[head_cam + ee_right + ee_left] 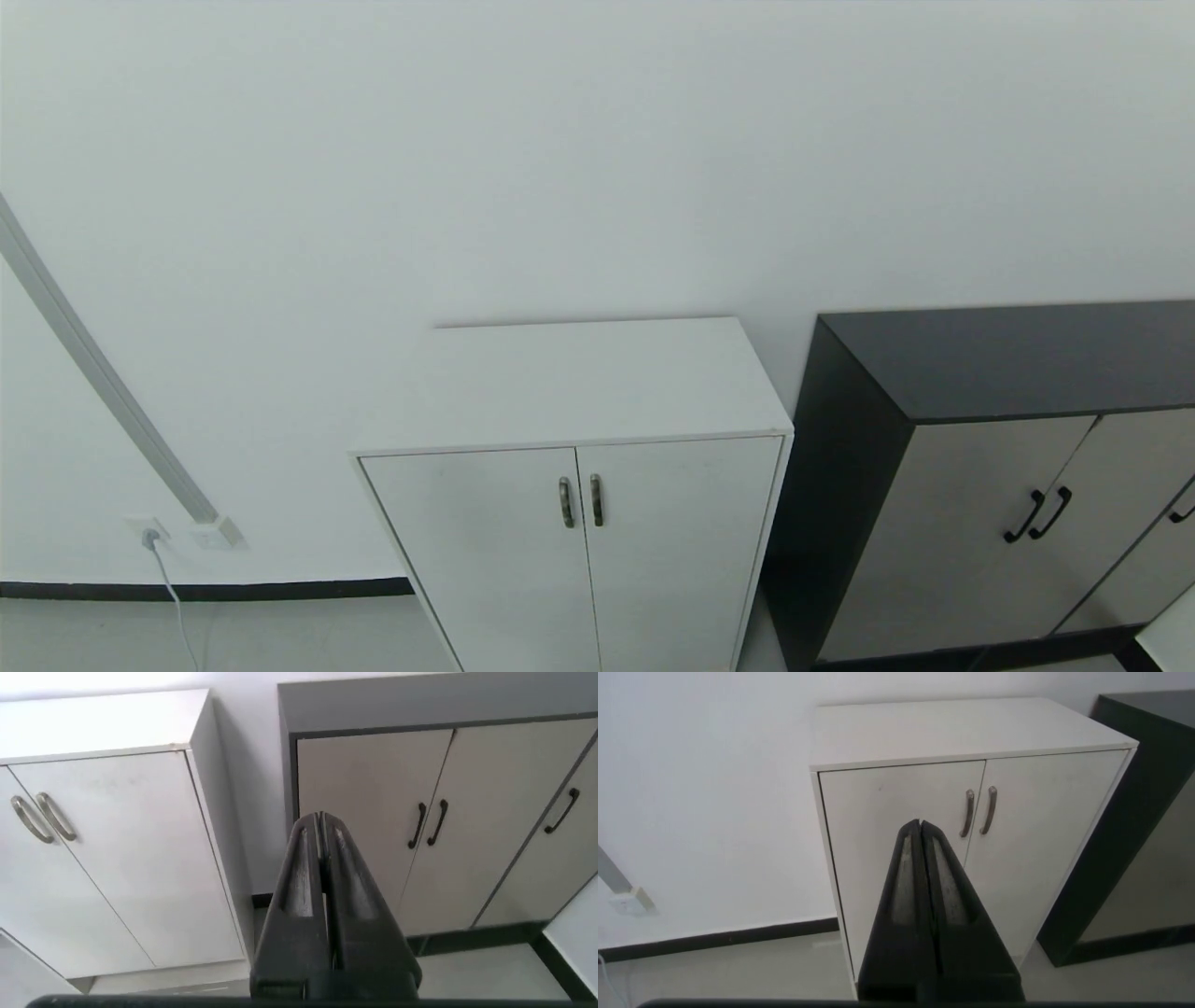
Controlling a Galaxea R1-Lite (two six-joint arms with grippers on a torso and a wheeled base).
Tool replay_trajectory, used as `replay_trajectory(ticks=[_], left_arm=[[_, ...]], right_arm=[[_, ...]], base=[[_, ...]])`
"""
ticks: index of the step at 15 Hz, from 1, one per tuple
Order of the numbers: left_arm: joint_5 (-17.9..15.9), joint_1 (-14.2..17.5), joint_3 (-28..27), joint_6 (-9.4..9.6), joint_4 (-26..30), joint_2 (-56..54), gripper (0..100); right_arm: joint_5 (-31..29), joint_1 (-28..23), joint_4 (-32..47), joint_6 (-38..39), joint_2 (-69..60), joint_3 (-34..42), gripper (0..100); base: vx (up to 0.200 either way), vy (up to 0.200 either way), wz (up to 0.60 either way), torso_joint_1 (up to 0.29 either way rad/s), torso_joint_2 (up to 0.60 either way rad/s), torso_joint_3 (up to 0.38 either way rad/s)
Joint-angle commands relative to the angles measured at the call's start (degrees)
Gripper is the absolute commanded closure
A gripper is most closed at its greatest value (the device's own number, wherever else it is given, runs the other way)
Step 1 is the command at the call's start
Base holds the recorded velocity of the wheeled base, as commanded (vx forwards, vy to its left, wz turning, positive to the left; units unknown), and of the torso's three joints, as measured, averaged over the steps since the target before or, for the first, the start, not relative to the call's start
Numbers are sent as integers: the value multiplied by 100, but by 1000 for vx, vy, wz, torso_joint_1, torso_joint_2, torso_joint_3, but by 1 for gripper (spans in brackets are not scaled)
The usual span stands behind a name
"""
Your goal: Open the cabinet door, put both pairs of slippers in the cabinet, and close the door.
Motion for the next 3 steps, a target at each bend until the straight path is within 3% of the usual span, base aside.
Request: replay_trajectory(ticks=[1,3], left_arm=[[1,0,0,-1,-1,7,100],[1,0,0,-1,-1,7,100]], right_arm=[[-1,1,3,-2,7,0,100],[-1,1,3,-2,7,0,100]], base=[[0,0,0,0,0,0],[0,0,0,0,0,0]])
